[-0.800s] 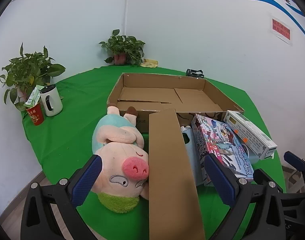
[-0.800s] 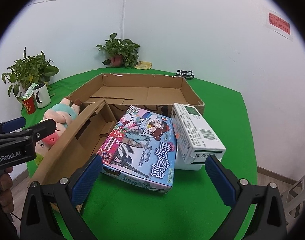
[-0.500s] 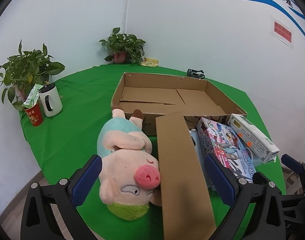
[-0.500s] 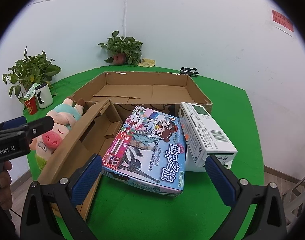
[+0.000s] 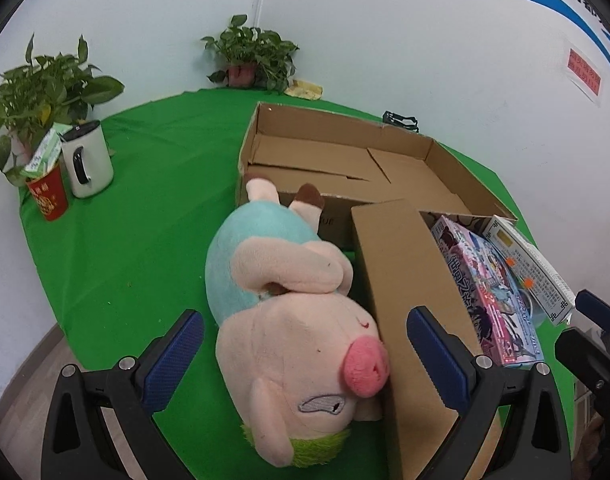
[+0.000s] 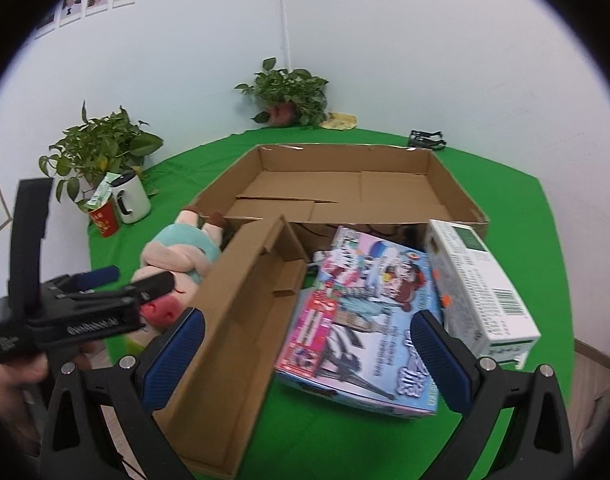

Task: Organize objects
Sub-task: 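Reach the right tool toward the pink pig plush beside the box, then grasp the pig plush's head with the right tool and lift it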

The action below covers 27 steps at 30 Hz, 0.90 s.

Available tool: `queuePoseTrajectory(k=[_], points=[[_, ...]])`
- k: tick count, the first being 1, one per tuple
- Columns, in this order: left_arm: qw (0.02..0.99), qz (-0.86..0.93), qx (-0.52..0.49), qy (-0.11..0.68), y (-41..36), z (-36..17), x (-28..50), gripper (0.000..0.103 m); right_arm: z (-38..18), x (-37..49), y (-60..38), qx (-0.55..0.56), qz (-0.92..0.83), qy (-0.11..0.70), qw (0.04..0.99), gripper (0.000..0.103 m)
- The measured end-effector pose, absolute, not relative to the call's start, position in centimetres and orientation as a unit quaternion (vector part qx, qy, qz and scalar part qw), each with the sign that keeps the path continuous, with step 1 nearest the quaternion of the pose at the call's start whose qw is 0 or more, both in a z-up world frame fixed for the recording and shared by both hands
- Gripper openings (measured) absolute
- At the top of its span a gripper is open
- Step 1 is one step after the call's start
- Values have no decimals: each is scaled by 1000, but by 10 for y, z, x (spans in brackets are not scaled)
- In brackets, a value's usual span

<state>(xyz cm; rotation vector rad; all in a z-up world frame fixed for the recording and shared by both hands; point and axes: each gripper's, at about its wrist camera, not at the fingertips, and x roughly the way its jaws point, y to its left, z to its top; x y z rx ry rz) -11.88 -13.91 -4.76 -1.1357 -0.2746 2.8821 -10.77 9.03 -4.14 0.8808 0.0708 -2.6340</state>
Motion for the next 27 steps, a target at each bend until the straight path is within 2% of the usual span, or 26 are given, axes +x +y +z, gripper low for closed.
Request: queuePoseTrajectory(k=[1,4,7,11,16,18,27], points=[[19,924,-370,-92,-140,-52,-120,101,-41,-109,86,314,-931,26,186,102],[23,913,-393,-108,-146,-67,-127,90,-41,-113,75,319,-925,26,205,102],[30,911,-390,-128,-152,-74,-124,89,-42,-116,62,328,-918,32,219,102],[42,910,-390,-137,-162,-78,-118,80,-41,-126,49,345,-905,27,245,102],[54,907,-386,-158,-182,-78,-108,74,-38,-148,24,373,-882,21,286,102],[53,910,-378,-161,-192,-76,-100,67,-41,-157,10,392,-864,18,314,102],[68,904,-375,-193,-213,-76,-87,64,-66,-177,-57,471,-799,40,372,98]])
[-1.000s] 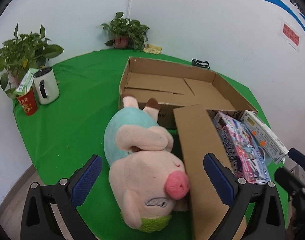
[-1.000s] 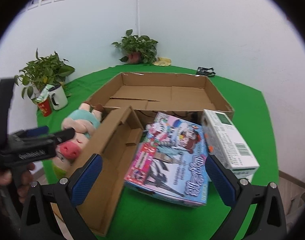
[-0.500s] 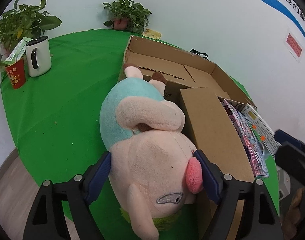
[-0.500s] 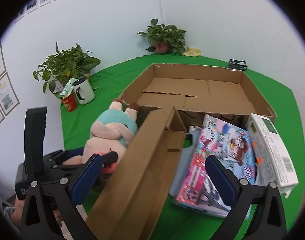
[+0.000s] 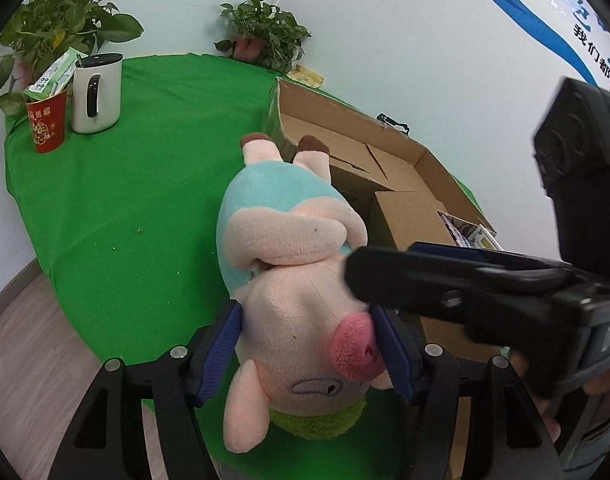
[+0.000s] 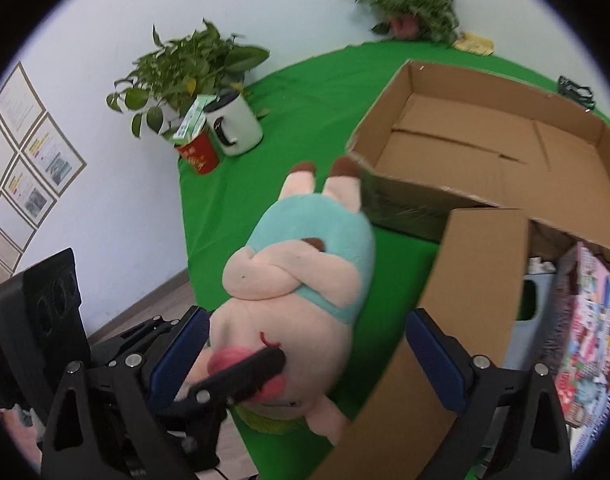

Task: Organize objects
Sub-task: 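Grasp the pig plush's head with the right tool and lift it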

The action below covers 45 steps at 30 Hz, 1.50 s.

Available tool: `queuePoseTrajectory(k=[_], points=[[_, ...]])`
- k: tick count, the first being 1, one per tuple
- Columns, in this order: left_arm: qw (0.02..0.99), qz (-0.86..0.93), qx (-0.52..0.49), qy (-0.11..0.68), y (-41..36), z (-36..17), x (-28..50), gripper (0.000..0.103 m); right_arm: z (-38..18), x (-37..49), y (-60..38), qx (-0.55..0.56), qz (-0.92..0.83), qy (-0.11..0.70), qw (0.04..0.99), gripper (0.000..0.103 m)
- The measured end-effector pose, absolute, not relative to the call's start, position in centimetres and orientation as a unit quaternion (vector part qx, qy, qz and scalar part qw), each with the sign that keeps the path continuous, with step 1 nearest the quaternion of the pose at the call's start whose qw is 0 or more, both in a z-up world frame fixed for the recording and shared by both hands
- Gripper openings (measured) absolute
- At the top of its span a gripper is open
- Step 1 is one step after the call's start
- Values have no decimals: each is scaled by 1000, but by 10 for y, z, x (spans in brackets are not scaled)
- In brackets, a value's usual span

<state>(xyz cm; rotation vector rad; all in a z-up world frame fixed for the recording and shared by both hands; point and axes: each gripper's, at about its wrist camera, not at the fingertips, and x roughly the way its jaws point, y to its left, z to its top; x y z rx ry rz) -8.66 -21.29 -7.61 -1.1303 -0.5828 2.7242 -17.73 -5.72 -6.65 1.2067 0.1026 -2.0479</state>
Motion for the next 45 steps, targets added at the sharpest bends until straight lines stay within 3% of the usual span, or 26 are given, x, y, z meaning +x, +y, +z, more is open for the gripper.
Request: queuePoseTrajectory(k=[6,9,18,25,38,45], points=[[68,906,-374,-187,-210,-77,-84,61,-84,-180,-79,498,-782,75,367,87],[69,906,-374,-183,-210,-75,-82,57,-87,-179,-80,513,-768,64,377,73],[60,912,-365,-177,-201,-74,-82,46,-91,-175,-83,515,-769,60,375,64],[57,925,-343,-150,-190,-53,-85,44,-78,-173,-76,489,-785,40,379,54],[103,954,-264,-97,-163,30,-142,44,5,-205,-46,372,-859,7,352,53],[125,951,-266,-92,-146,52,-196,44,23,-249,-42,362,-877,11,317,51]])
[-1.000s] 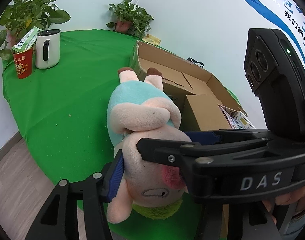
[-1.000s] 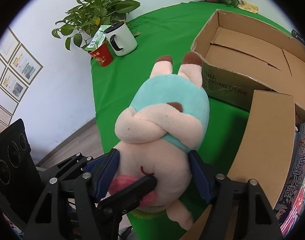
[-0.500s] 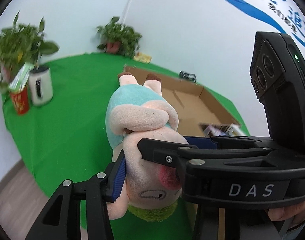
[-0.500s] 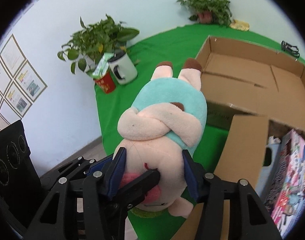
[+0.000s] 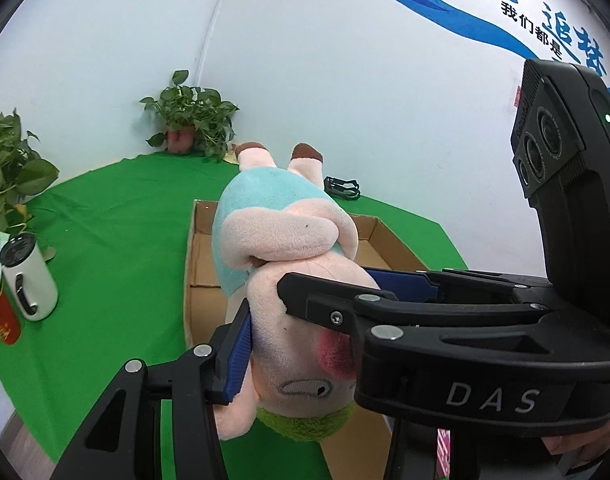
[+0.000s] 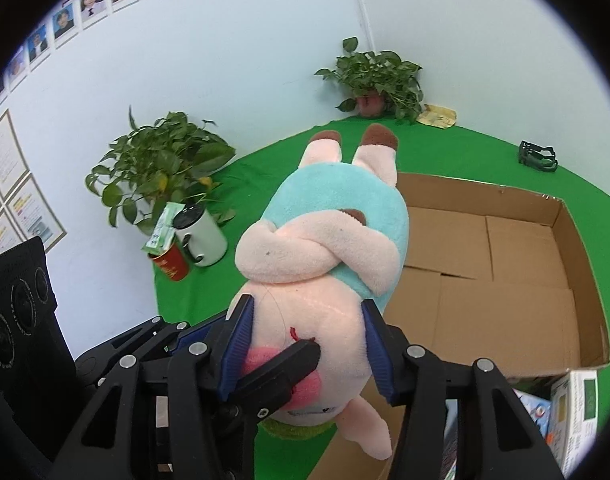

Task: Organize objects
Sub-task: 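Grasp the pig plush's head with the right tool and lift it, then carry the pig plush into the open cardboard box and release it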

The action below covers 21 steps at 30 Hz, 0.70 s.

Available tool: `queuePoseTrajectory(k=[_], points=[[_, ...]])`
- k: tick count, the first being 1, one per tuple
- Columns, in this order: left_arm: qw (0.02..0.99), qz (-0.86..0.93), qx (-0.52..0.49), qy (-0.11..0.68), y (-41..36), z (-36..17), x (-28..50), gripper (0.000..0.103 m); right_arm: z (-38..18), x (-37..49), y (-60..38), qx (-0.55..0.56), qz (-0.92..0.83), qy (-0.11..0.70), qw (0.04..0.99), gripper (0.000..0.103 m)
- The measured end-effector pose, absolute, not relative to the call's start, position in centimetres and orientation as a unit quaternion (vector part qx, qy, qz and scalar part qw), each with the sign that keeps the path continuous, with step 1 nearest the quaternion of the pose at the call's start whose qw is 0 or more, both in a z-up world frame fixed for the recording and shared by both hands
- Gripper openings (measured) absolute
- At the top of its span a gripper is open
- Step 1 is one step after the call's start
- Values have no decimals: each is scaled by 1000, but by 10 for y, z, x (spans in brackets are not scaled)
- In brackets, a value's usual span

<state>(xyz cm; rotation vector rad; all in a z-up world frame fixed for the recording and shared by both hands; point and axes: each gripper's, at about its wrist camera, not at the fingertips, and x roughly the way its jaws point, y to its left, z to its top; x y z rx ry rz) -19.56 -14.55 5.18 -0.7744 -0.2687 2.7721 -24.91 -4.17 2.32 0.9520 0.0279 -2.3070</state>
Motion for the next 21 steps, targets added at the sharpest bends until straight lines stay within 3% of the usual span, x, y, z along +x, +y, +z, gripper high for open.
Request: queuePoseTrajectory(k=[11,21], points=[[117,944,-287,-114,-147,48,-265,44,19,-310,-44,377,-874,6,305,50],[82,923,-344,-150,-177,-10,-317,44,-28,-364,-71,422,-847,-2,323,48]])
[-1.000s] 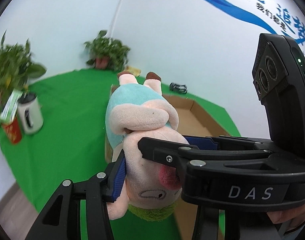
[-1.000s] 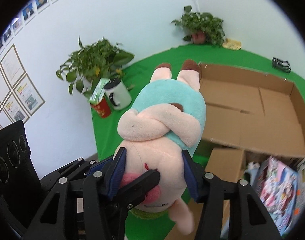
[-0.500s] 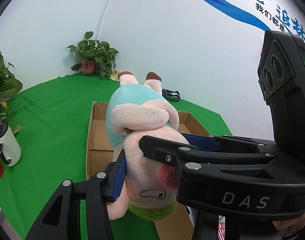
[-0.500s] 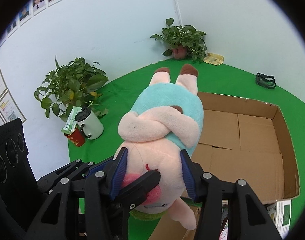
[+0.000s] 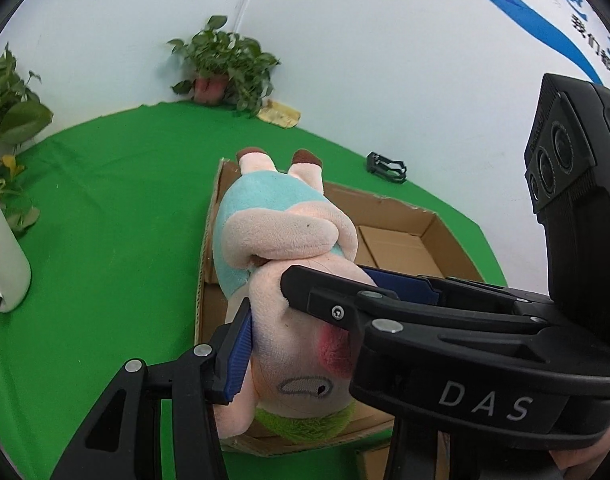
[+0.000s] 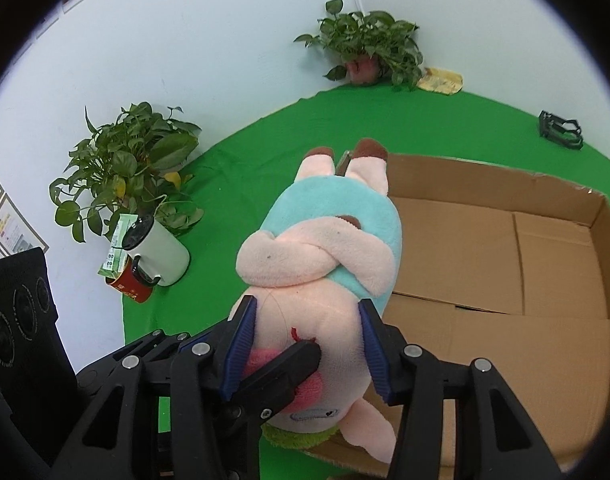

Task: Organize objects
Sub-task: 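Carry the pig plush into the open cardboard box and release it, then move the left tool to the long cardboard insert tray's end wall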

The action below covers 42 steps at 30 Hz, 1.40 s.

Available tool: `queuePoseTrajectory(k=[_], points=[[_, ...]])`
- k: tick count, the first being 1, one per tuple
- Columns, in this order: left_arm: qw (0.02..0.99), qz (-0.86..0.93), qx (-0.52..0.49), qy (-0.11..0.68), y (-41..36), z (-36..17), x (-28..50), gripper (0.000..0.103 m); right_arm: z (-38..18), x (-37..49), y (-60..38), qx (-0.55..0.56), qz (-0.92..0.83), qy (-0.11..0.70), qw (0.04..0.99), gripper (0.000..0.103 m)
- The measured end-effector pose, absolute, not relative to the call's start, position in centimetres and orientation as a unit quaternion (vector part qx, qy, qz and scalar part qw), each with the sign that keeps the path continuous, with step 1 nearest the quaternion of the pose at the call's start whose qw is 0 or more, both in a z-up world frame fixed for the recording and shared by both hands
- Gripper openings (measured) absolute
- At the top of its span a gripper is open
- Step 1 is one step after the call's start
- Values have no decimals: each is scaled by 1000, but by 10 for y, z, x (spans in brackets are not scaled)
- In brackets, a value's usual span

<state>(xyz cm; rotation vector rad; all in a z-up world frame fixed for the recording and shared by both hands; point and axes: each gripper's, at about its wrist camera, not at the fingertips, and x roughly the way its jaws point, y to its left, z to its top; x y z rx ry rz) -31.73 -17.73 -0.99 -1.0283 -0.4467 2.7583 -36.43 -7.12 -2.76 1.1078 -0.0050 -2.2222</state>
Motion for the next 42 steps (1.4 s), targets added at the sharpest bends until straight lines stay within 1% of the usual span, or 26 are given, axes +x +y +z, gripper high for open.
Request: queuePoseTrajectory(k=[7,12,13,17,18,19,20,21,22,24,25,26,27,28,29,31,33,37,42], points=[[77,905,-380,-173,-198,-49,-327,45,-52,-376,-82,447,-836,3,318,46],[75,900,-393,-176,-205,-68,-328,53,-71,-380,-81,465,-823,-9,325,46],[76,899,-392,-181,-207,-67,-325,54,-70,-382,-81,463,-823,-13,328,49],[57,907,-380,-173,-213,-63,-321,60,-68,-384,-73,469,-817,-41,333,52],[55,909,-377,-169,-214,-62,-317,61,-67,-384,-70,468,-816,-44,335,59],[55,909,-376,-169,-215,-62,-312,62,-65,-382,-68,466,-819,-44,332,68],[50,910,-376,-166,-217,-59,-310,66,-63,-379,-65,464,-823,-41,325,73],[43,914,-370,-160,-217,-57,-300,72,-58,-374,-60,459,-831,-35,312,80],[34,918,-364,-155,-217,-55,-293,74,-54,-369,-55,453,-839,-27,300,82],[20,926,-348,-147,-218,-45,-286,83,-42,-355,-43,431,-863,3,263,85],[15,931,-335,-141,-216,-40,-275,86,-36,-348,-36,419,-873,12,248,88],[15,936,-325,-135,-213,-34,-263,92,-30,-341,-27,407,-883,16,235,91],[15,942,-310,-127,-207,-28,-249,98,-25,-332,-17,394,-893,19,218,99],[12,950,-291,-113,-201,-20,-233,100,-20,-321,-7,380,-902,23,202,103],[12,956,-274,-103,-194,-14,-221,103,-18,-310,1,367,-910,31,190,102],[14,968,-237,-85,-178,-1,-192,103,-14,-285,15,346,-922,61,165,102],[21,972,-221,-76,-160,7,-167,103,-12,-260,28,332,-928,71,153,102],[42,970,-229,-67,-128,10,-129,103,-11,-213,56,300,-940,72,143,102],[62,965,-249,-51,-93,8,-95,103,-18,-173,76,302,-941,73,133,102]])
